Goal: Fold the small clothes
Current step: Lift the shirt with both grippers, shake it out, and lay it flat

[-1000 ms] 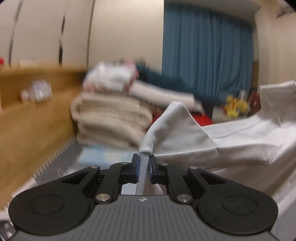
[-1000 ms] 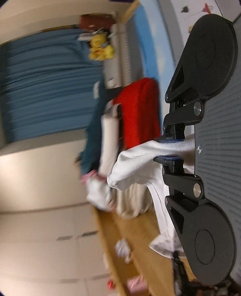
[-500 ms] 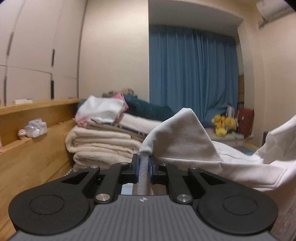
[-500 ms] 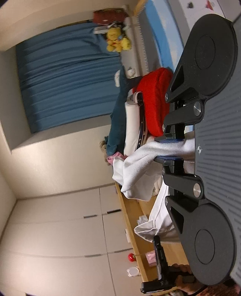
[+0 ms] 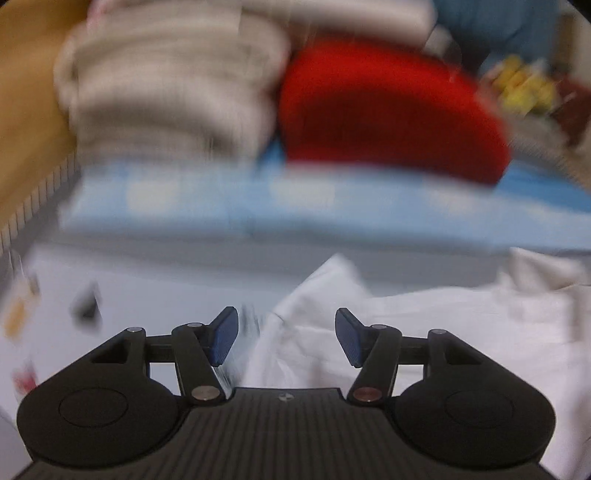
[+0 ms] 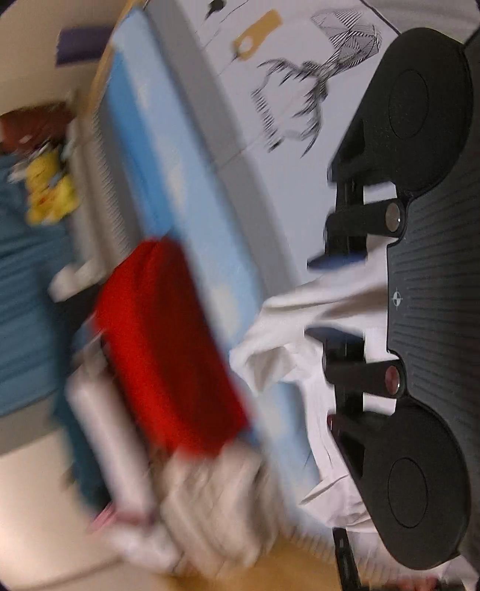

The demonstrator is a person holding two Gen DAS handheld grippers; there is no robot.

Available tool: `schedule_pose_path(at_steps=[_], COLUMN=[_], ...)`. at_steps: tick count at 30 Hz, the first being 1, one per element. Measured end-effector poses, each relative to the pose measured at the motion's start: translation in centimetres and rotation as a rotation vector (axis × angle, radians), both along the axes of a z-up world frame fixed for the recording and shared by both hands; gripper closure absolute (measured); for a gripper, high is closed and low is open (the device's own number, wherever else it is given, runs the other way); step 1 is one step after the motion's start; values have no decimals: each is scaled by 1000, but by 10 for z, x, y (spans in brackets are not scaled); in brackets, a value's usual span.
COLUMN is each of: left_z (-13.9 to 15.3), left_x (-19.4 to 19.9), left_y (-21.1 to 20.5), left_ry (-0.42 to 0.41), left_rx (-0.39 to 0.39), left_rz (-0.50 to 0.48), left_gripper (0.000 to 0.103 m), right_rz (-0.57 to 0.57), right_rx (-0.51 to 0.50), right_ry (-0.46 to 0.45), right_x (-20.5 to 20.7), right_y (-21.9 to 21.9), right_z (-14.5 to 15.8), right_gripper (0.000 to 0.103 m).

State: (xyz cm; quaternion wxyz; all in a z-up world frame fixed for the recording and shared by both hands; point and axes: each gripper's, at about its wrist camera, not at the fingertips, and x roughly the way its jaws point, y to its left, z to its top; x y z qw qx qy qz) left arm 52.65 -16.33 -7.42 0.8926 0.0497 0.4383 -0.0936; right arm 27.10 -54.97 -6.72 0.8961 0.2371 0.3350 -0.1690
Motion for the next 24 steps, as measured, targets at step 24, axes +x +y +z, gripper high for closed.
schedule_pose_path(at_steps=[24], left_z=[17], left_x=[-352], left_y=[153], left_ry=[156], left_rx=[-14], left_rz=[-14], left_gripper=[8], right_rz=[593], right_rx=[-7], right_ry=[447], right_x=[-225], right_y=[214], right_z=[-102], right_gripper=[53])
